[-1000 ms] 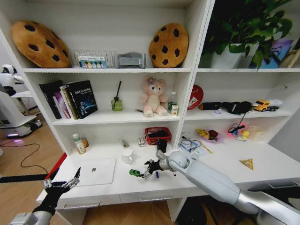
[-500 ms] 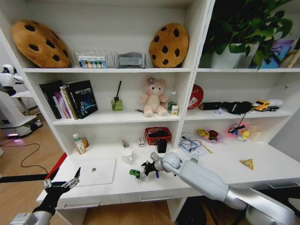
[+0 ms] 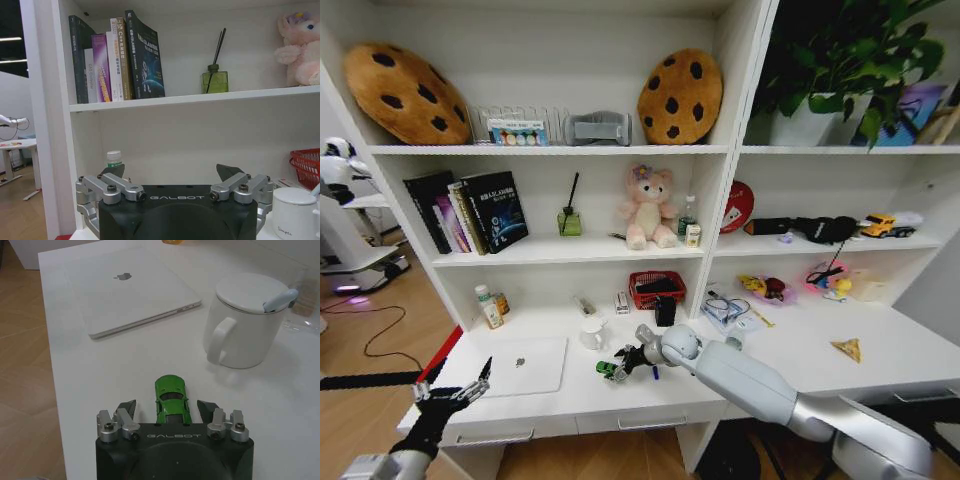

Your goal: Organize the objects on the table.

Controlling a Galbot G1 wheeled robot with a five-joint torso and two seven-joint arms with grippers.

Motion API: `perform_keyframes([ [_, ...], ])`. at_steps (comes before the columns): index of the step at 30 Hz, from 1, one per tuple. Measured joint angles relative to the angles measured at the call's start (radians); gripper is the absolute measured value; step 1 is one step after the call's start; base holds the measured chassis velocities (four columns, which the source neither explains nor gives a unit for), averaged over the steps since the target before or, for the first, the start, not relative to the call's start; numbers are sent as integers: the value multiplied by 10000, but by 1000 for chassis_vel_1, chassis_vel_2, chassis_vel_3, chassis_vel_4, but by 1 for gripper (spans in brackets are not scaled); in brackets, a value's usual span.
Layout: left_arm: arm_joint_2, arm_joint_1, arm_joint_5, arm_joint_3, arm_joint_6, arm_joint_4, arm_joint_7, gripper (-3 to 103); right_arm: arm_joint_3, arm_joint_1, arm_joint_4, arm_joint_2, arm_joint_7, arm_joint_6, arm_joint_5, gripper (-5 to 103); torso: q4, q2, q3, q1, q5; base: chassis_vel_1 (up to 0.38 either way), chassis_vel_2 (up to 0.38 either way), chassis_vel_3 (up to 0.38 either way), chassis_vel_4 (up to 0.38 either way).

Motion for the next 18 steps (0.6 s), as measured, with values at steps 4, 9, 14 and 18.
perform_keyframes([
  [4, 0, 0, 0, 0, 0, 0, 0, 100, -29, -48, -208, 195, 28, 58, -73, 70, 0, 0, 0, 0, 0, 0, 0, 0, 0],
  [9, 0, 0, 1, 0, 0, 0, 0, 100, -1, -55, -345, 343, 120, 79, -146, 68, 0, 0, 0, 0, 0, 0, 0, 0, 0],
  [14, 0, 0, 0, 0, 0, 0, 0, 100, 24, 21, -364, 288, 135, 84, -142, 60, 0, 0, 0, 0, -1, 0, 0, 0, 0],
  [18, 0, 0, 0, 0, 0, 0, 0, 100, 25, -1, -333, 217, 157, 72, -136, 46, -1, 1, 0, 0, -1, 0, 0, 0, 0],
])
